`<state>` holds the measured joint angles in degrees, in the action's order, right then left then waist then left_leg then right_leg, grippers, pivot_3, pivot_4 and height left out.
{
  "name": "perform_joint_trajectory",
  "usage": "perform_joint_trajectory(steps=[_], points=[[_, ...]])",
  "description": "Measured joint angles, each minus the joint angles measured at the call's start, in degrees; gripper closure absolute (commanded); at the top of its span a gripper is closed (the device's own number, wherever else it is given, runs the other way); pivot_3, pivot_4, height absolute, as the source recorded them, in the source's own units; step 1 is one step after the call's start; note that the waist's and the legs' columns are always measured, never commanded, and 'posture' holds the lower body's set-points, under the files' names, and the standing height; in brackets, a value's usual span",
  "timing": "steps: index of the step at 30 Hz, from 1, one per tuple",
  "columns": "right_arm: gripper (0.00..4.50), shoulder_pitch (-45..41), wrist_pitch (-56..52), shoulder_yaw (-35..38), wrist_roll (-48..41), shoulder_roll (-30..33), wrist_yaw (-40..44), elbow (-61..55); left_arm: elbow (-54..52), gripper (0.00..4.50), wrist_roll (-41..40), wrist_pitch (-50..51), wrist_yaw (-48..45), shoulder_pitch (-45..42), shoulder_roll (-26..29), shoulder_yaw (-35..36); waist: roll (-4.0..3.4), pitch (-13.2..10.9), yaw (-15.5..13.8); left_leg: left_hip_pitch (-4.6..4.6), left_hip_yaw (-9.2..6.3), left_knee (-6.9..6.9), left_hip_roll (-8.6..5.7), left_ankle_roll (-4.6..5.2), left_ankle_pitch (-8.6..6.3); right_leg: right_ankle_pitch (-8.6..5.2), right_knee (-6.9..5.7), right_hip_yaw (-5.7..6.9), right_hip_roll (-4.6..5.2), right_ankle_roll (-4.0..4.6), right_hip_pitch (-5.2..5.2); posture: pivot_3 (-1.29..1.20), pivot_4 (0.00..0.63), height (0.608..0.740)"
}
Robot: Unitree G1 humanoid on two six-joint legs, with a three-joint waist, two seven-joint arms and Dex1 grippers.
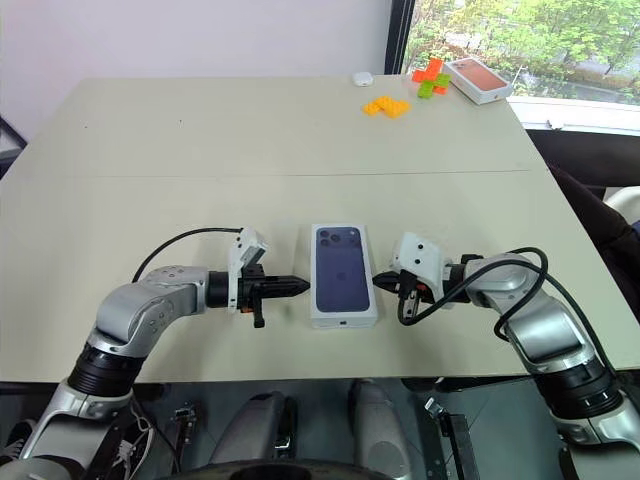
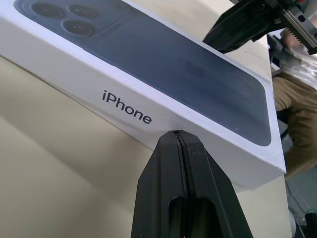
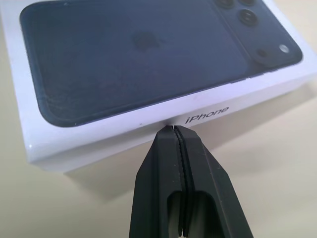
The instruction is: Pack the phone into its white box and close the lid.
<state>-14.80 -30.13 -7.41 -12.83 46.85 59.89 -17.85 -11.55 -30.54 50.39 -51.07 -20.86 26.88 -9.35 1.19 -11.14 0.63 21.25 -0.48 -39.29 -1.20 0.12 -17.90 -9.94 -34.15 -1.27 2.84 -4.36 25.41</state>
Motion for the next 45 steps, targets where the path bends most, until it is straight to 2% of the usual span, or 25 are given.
perform_joint_trajectory(steps=[11,24,29,33,40,45], points=[[4.47,1.57,-1.07,-0.03,-0.89,0.58,0.62,-2.30,-2.27,4.50,-0.06,0.33,-0.52,2.07,1.81,-0.36,0.00,0.00,0.06,-0.01,0.00,0.00,0.02,0.00,0.00,0.00,0.00,-0.01,-0.02,0.00,0.00,0.00,0.150,0.740],[4.47,1.86,6.50,-3.83,4.98,0.54,-0.90,-0.32,0.26,4.50,0.32,-2.23,-1.12,3.06,2.75,-0.70,0.00,0.00,0.06,-0.04,0.01,0.00,0.03,-0.01,0.00,-0.01,-0.04,-0.01,-0.04,0.01,-0.01,0.00,0.150,0.740],[4.47,-1.74,1.62,3.34,-3.06,1.85,2.04,-0.57,0.60,4.50,-5.45,0.95,-0.65,-3.12,1.41,5.93,0.02,-0.01,-0.09,-0.01,-0.04,-0.09,0.02,-0.01,0.01,0.00,-0.03,0.02,-0.03,0.01,-0.04,0.00,0.150,0.740],[4.47,-6.42,-1.98,4.75,-6.73,-2.57,-0.80,-1.33,0.92,4.50,-7.79,1.83,2.12,-7.58,-3.95,7.74,0.04,0.01,0.02,-0.01,-0.05,-0.09,0.00,-0.01,0.00,0.02,-0.04,0.01,-0.02,-0.01,-0.05,0.00,0.150,0.740],[4.47,-8.76,2.26,-2.86,3.98,-8.04,-10.63,6.68,11.55,4.50,4.79,-10.13,6.94,-8.77,-7.01,0.11,0.05,0.03,-0.03,0.02,-0.01,-0.08,-0.02,-0.07,0.04,0.04,-0.05,-0.01,-0.02,0.04,0.00,0.00,0.150,0.740],[4.47,-6.86,5.91,-5.80,7.64,-7.04,-10.45,6.60,12.19,4.50,8.24,-13.23,5.33,-8.27,-5.88,-3.31,0.04,0.09,-0.03,0.01,-0.01,-0.07,-0.04,-0.05,0.03,0.05,-0.03,0.00,0.03,0.03,-0.03,0.00,0.150,0.740]])
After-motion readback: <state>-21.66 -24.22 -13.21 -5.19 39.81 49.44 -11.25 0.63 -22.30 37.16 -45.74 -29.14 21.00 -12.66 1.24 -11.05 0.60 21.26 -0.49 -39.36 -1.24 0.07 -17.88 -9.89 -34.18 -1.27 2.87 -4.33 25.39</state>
